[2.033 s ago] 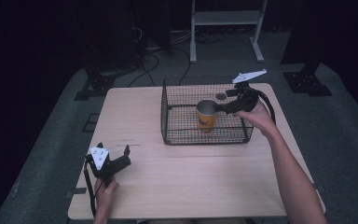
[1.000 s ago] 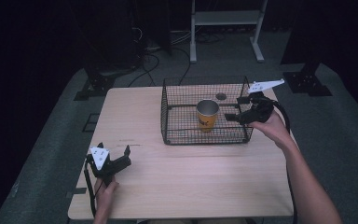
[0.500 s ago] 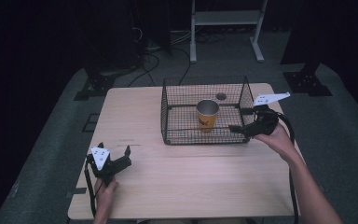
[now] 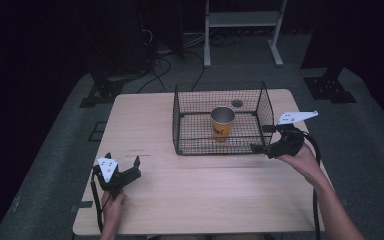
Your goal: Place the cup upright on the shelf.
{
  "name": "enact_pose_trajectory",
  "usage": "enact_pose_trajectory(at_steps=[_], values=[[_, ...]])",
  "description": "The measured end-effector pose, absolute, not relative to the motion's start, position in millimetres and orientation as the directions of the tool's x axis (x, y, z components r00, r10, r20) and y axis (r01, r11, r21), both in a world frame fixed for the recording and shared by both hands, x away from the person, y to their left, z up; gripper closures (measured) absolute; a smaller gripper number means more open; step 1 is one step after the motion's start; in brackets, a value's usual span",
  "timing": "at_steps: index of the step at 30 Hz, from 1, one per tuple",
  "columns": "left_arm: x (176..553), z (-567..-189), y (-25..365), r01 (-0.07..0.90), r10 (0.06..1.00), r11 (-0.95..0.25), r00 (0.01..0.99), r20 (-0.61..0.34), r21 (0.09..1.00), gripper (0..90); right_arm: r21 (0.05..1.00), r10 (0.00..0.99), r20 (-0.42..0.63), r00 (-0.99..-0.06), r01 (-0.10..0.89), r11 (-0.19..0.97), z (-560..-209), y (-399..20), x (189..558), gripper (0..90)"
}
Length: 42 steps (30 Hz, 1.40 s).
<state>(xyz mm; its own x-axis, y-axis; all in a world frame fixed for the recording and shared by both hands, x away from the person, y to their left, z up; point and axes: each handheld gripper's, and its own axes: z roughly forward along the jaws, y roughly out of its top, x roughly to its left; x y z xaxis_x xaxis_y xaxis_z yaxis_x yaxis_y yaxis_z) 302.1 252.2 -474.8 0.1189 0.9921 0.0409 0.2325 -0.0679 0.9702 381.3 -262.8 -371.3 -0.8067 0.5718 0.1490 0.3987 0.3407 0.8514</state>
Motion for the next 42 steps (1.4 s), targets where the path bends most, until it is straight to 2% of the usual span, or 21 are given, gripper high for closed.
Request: enact_pose_trajectory(at_steps=[21,42], values=[[302,-475,251,0.234,0.991,-0.078,0.12,0.05,0.969,0.8,0.846,0.589,0.141,-0.796,0.406,0.346,-396,-277,350,1.8],[302,-475,251,0.235,0.991,-0.081,0.119,0.054,0.969,0.8,0.868,0.623,0.176,-0.762,0.419,0.268,-419,-297,322,1.8]])
